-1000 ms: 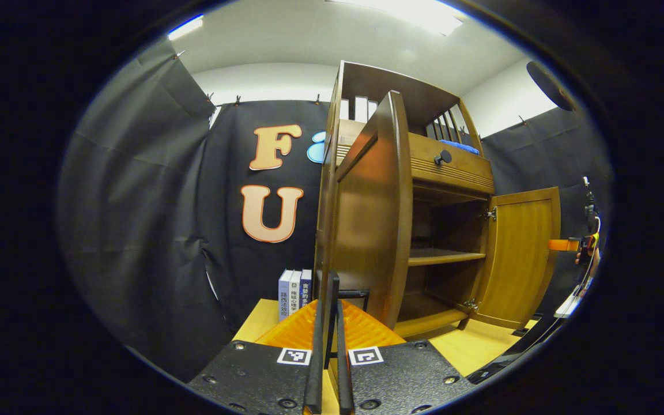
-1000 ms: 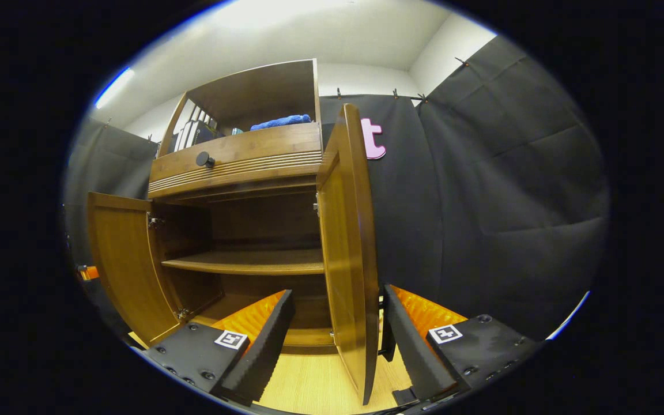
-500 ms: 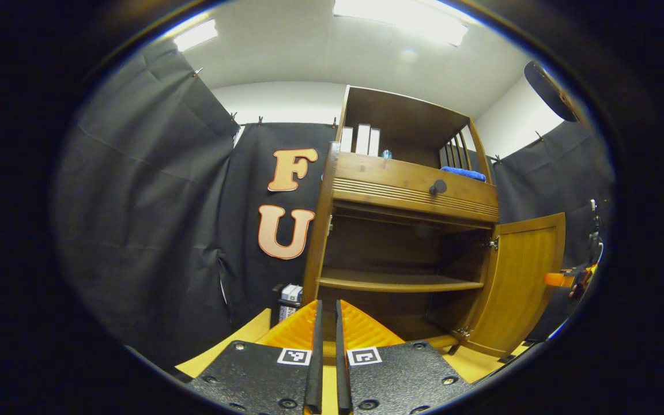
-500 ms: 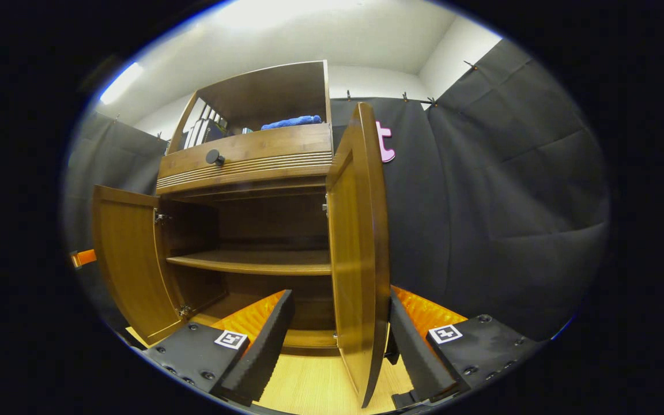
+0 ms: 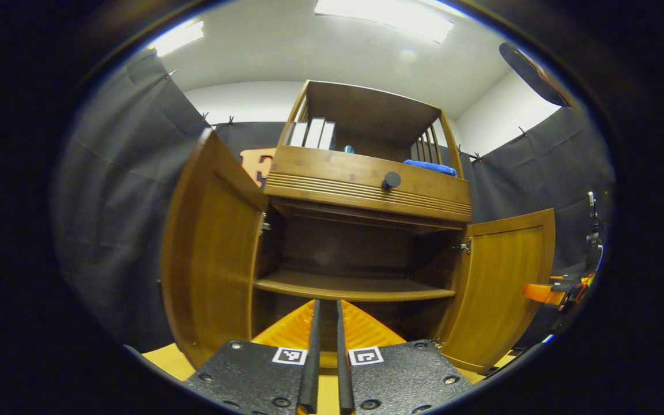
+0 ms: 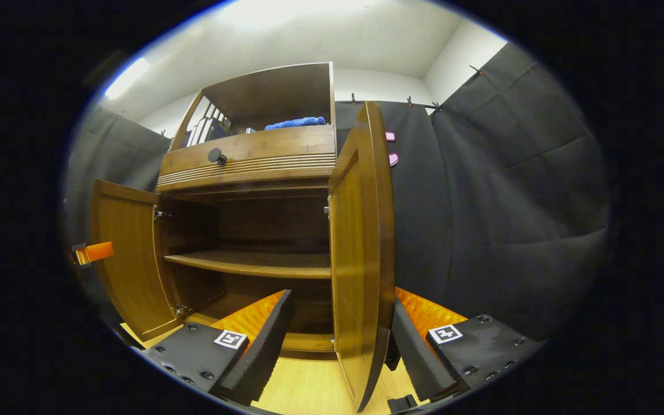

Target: Open the right door of the double-door shoe cabinet with the right hand, and open the left door with the left hand.

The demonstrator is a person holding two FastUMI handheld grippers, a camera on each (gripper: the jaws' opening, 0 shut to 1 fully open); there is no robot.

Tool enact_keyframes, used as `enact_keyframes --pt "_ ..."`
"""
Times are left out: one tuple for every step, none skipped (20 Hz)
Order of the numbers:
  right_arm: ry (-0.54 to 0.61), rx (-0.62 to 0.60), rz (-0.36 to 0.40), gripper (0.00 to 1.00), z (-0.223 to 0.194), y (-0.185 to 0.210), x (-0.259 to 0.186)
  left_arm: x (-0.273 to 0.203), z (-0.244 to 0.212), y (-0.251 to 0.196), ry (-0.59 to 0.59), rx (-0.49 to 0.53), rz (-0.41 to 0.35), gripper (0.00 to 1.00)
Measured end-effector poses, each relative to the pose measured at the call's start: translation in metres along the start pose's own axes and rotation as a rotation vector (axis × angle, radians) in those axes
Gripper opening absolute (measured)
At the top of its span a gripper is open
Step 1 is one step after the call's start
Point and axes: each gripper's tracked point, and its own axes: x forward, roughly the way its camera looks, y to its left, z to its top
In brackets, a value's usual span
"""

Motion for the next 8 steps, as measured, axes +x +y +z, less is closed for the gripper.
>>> enact_keyframes --pt "0.002 -0.001 -0.002 0.92 -0.001 -0.002 0.0 0.006 -0.003 -0.005 -0.002 0.007 0.009 0.16" --pt "0.003 -0.004 -0.003 0.92 -0.001 -0.004 0.0 0.013 -0.008 -0.011 0.002 0.012 0.011 0.23" --pt "0.005 -0.006 -0.005 0.92 -0.003 -0.006 0.0 0.02 -0.013 -0.016 0.017 0.004 0.01 0.31" --pt "0.009 -0.008 -0.008 0.92 -0.004 -0.009 0.0 0.026 -0.02 -0.02 0.037 -0.013 0.009 0.36" --pt "0.013 -0.008 -0.007 0.92 -0.006 -0.011 -0.001 0.031 -0.025 -0.021 0.051 -0.033 0.01 0.45" --pt "0.015 -0.006 -0.007 0.92 -0.006 -0.012 -0.001 0.035 -0.026 -0.019 0.053 -0.047 0.022 0.43" --pt "0.017 -0.003 -0.003 0.92 -0.007 -0.013 -0.003 0.039 -0.027 -0.016 0.053 -0.055 0.033 0.49" --pt "0.018 0.0 0.002 0.96 -0.008 -0.012 -0.002 0.041 -0.028 -0.013 0.049 -0.056 0.054 0.55"
